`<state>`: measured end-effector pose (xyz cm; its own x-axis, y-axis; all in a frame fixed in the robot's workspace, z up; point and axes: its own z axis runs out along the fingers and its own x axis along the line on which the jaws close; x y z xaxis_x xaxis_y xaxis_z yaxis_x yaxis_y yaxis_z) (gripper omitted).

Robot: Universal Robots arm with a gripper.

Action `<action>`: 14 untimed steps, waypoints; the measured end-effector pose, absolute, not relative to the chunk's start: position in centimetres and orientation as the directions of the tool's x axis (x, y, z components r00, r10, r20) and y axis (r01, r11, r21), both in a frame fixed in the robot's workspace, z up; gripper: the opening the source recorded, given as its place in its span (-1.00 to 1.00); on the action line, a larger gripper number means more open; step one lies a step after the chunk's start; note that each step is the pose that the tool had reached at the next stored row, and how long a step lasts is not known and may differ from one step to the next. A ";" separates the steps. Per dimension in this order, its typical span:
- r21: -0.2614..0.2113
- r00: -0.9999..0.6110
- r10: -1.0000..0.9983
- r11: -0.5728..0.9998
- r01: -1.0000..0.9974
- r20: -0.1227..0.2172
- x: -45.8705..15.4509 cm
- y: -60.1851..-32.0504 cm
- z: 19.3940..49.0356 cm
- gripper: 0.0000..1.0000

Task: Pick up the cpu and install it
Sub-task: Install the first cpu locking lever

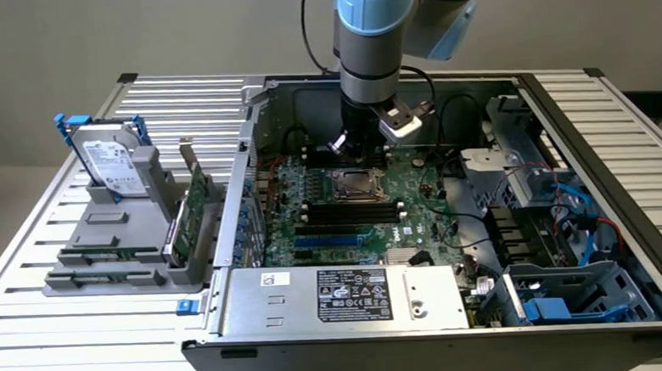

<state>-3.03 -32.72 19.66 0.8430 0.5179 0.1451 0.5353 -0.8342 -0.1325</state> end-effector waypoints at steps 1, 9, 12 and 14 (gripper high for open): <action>-0.132 0.843 0.518 -0.834 0.535 0.145 -3.0 -32.7 19.7 -0.79; -0.132 0.843 0.519 -0.834 0.536 0.145 -2.9 -32.7 19.7 -0.79; -0.132 0.842 0.519 -0.834 0.536 0.145 -2.9 -32.7 19.7 -0.79; -0.132 0.842 0.519 -0.833 0.537 0.145 -2.9 -32.8 19.7 -0.79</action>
<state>-2.87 -32.76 19.66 0.8421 0.5195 0.1449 0.5368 -0.8333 -0.1321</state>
